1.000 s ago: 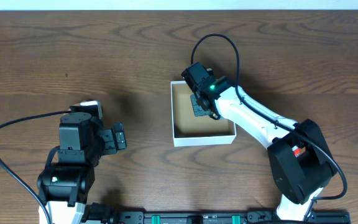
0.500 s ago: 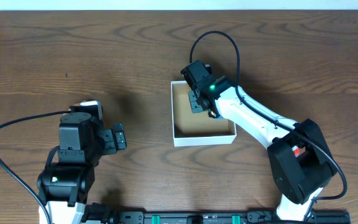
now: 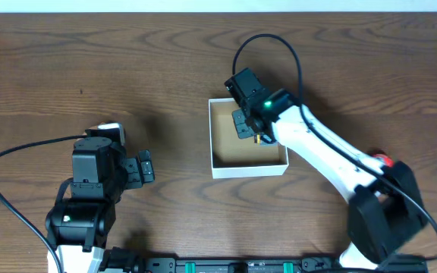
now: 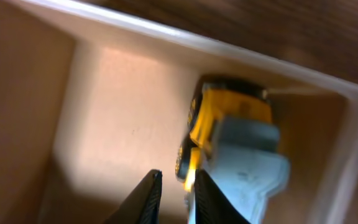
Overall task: Pack container
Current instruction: 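Lower the dump truck into the box's right side and open the right gripper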
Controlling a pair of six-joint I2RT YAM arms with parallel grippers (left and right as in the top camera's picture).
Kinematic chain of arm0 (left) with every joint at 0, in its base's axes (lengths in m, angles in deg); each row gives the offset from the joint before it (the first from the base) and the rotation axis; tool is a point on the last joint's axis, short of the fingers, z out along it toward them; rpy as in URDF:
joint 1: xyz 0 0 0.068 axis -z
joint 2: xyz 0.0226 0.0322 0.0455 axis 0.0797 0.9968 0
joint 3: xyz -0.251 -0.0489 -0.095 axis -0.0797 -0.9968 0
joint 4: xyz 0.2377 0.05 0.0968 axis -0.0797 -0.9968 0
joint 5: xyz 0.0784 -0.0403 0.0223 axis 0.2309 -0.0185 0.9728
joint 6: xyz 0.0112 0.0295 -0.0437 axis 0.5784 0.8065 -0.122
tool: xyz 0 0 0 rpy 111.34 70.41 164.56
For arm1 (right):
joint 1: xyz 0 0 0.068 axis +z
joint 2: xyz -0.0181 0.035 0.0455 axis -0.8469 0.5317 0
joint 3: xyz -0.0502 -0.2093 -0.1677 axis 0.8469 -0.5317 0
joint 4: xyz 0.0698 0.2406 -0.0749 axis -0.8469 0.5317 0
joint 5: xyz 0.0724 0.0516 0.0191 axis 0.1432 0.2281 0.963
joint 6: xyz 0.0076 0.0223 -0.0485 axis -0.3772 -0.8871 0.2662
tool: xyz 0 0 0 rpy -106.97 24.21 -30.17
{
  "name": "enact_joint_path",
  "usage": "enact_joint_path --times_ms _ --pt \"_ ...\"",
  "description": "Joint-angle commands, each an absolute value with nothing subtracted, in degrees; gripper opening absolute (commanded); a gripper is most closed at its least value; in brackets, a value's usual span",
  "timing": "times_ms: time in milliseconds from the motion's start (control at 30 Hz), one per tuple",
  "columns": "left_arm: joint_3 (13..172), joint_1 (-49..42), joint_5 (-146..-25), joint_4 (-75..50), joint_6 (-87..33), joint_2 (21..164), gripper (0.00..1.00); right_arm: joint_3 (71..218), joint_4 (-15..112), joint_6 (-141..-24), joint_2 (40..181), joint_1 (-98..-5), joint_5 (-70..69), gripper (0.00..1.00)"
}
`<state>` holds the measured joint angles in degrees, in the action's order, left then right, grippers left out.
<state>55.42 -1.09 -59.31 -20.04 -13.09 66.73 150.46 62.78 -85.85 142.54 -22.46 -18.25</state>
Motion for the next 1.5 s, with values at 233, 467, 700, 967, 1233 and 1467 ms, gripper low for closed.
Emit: enact_joint_path --times_ms 233,467,700,967,1233,1467 --pt "56.77 -1.0 -59.24 -20.26 -13.44 66.71 0.98 150.24 69.12 -87.01 139.96 -22.87 -17.1 0.05" --pt "56.77 -1.0 -59.24 -20.24 -13.44 66.71 0.98 147.47 66.1 -88.06 140.26 -23.57 -17.77 0.01" --pt "56.77 -1.0 -59.24 -20.24 -13.44 66.71 0.98 146.77 62.93 -88.04 140.33 -25.67 -17.75 0.01" --pt "56.77 -1.0 -59.24 -20.22 -13.44 66.69 0.98 146.77 62.56 -88.02 141.22 -25.89 -17.75 0.01" --pt "56.77 -1.0 -59.24 -20.24 -13.44 66.71 0.98 146.73 62.49 -88.04 143.56 -26.06 -17.75 0.01" --pt "56.77 -1.0 -59.24 -20.24 -13.44 66.71 0.98 146.73 60.61 -88.06 146.05 -27.18 -18.19 0.01"
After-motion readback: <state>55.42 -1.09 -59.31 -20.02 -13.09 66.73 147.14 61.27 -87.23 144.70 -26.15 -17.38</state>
